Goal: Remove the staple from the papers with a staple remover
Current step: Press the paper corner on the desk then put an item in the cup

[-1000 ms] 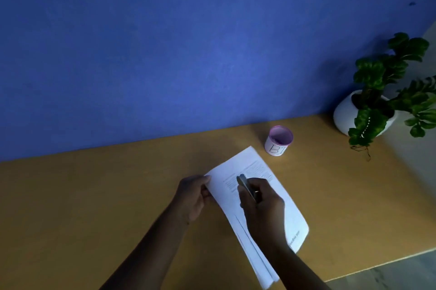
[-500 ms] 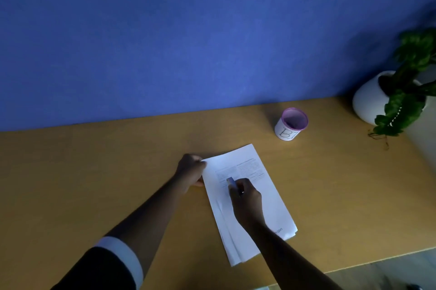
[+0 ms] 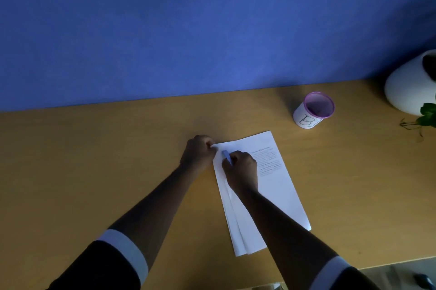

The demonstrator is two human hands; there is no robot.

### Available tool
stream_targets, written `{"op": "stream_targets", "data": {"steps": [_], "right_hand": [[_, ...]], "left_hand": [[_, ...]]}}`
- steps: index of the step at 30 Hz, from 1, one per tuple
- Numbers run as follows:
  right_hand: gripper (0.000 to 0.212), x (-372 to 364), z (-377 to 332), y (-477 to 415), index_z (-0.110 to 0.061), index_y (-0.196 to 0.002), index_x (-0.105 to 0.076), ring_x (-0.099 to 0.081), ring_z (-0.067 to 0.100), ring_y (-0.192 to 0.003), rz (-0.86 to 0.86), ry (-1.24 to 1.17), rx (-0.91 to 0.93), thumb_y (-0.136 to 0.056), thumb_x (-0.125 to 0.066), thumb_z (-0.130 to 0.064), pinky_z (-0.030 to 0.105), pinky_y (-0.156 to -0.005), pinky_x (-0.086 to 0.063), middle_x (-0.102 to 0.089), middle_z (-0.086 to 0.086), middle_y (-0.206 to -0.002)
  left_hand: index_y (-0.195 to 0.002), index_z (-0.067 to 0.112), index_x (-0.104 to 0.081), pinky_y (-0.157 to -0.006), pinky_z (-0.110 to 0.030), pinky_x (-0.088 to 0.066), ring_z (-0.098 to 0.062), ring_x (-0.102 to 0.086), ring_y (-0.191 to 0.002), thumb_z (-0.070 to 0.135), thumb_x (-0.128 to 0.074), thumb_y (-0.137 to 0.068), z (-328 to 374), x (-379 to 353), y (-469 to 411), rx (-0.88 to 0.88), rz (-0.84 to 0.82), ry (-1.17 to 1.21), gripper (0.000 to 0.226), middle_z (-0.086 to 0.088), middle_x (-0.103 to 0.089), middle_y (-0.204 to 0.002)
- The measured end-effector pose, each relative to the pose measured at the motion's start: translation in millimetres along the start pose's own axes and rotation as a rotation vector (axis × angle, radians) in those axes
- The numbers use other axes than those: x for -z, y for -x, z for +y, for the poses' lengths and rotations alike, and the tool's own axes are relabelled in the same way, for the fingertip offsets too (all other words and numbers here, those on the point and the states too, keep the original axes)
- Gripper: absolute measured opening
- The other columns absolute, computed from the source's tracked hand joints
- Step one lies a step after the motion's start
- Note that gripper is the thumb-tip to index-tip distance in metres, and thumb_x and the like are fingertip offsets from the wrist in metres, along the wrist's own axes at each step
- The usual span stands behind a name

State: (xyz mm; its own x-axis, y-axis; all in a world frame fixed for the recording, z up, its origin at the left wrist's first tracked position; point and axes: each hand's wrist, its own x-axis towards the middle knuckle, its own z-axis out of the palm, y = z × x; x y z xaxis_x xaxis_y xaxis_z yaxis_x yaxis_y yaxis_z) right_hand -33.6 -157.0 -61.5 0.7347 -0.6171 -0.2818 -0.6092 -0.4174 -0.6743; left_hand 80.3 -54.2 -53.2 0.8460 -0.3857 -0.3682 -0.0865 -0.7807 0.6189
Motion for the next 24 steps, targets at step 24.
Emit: {"op": "stream_targets", "data": {"steps": [24], "right_hand": [[0.024,-11.6,-14.6,-6.1,-0.005,-0.095,-0.077,-0.068,0.021,-0.074,0.063,0.094,0.035,-0.1,-0.072,-0.028,0.019,-0.057,-0.044,-0.075,0.008,-0.088]], "left_hand": [[-0.151,0.033,-0.065,-0.119,-0.063,-0.028,-0.039,-0.037,-0.159,0.072,-0.058,-0.089,-49.0,-7.4,41.1,-0.358,0.115,-0.512,0.074,-0.008,-0.04,-0.176]]}}
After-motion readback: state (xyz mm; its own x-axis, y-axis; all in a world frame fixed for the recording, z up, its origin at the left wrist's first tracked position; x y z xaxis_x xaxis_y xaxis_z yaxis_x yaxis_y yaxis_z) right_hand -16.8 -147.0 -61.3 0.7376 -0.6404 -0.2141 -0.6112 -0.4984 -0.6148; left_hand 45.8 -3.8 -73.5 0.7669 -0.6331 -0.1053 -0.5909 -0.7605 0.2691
